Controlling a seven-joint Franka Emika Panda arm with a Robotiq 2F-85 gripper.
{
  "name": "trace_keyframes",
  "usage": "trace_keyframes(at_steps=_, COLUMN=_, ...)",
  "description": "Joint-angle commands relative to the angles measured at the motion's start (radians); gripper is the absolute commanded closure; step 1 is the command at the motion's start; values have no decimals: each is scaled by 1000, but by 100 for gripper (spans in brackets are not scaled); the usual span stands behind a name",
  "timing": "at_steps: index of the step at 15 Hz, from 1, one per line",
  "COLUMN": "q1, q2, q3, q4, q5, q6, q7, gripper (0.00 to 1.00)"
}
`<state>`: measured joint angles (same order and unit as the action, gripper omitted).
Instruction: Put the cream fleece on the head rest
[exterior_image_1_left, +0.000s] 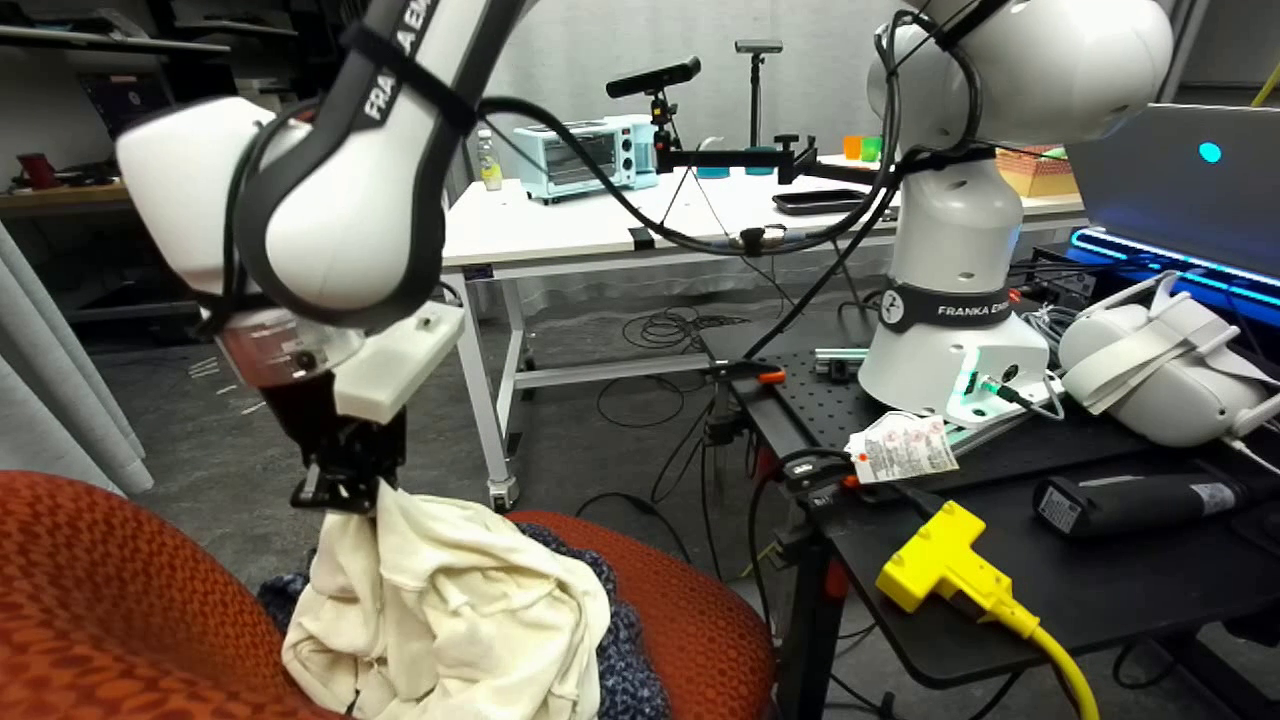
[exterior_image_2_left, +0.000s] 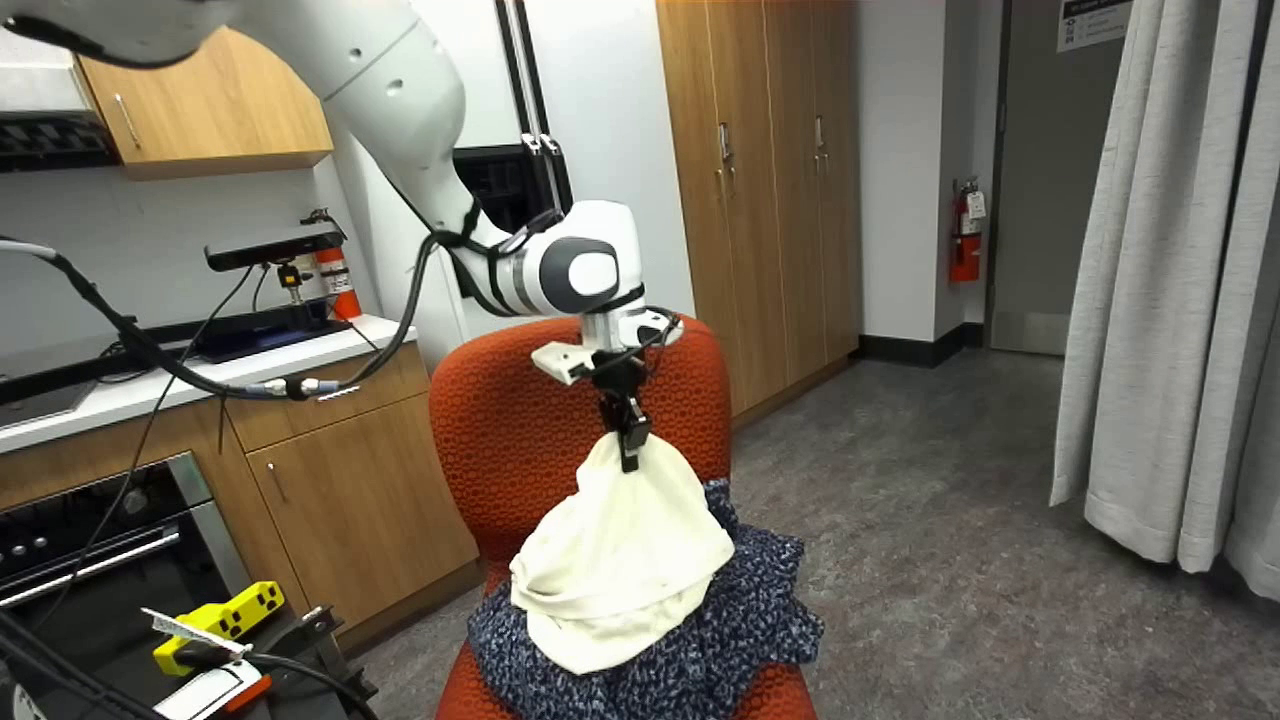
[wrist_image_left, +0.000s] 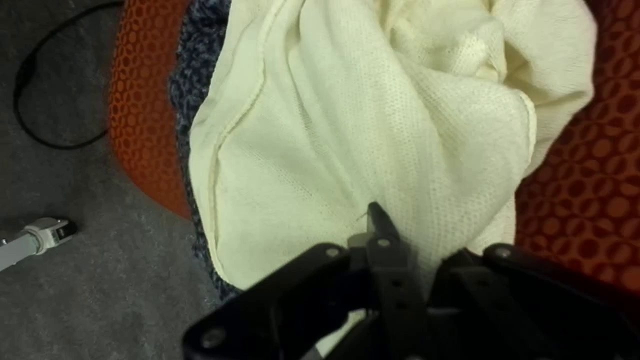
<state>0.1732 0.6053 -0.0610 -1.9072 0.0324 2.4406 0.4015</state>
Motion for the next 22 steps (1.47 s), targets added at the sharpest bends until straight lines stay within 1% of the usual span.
trace_keyframes(at_steps=1, q1=32, q2=-199, q3=-8, q4=-64, q5=-46, q6=-106, q7=32, gripper=98)
trace_keyframes(at_steps=3, q1=33, q2=-276, q3=5, q4=-42, q5=-67, q6=-166, q7=35, gripper=98)
trace_keyframes(at_steps=7, q1=36, q2=-396, q3=49, q4=45, q5=-117, q6=-269, q7=32, gripper=98)
trace_keyframes(at_steps=11, q1=44, q2=-436, q3=113, q4=217, q5=-157, q6=-382, q7=23, gripper=98)
trace_keyframes(at_steps=13, q1=50, q2=-421, q3=144, q4=336, q5=-163, q6=-440, q7=15, gripper=98)
trace_keyframes(at_steps=18, q1=64, q2=-313, q3=170, q4=576, q5=-210, q6=-438, q7=0, gripper=98)
trace_keyframes(at_steps=22, q1=115, q2=-211, q3=170, q4=764, q5=-259, q6=-424, q7=18, gripper=98)
